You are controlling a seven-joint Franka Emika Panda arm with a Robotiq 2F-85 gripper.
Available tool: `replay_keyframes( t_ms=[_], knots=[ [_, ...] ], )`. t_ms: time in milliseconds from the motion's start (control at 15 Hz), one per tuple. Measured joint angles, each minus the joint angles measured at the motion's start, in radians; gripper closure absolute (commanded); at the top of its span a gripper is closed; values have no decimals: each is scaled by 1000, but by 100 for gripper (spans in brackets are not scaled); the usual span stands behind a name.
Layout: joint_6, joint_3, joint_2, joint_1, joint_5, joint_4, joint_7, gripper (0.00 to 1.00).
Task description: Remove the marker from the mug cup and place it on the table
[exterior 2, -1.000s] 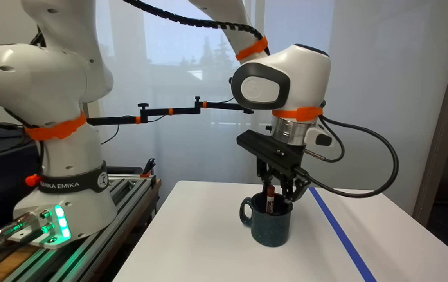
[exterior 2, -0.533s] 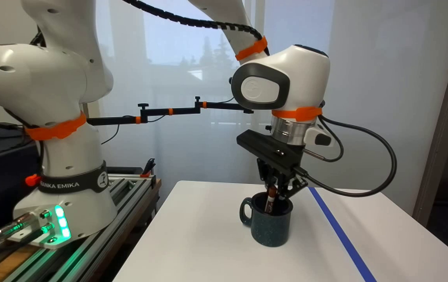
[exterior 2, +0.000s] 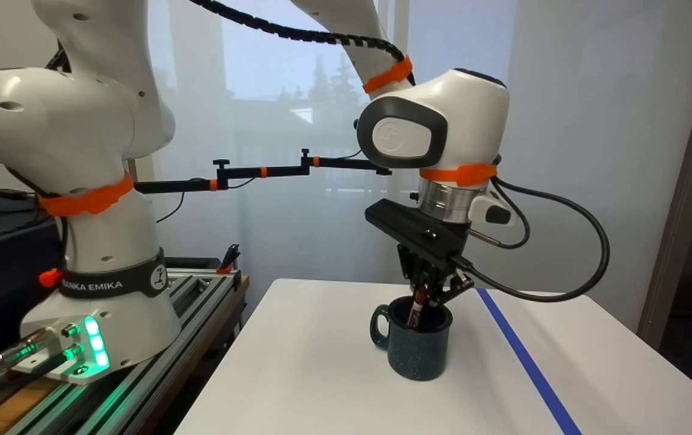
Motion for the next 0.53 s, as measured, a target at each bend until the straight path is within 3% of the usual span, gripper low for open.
replay_keyframes(
  t_ms=[533],
  knots=[
    [-55,-14,-149,1,-73,2,180,95]
  ],
)
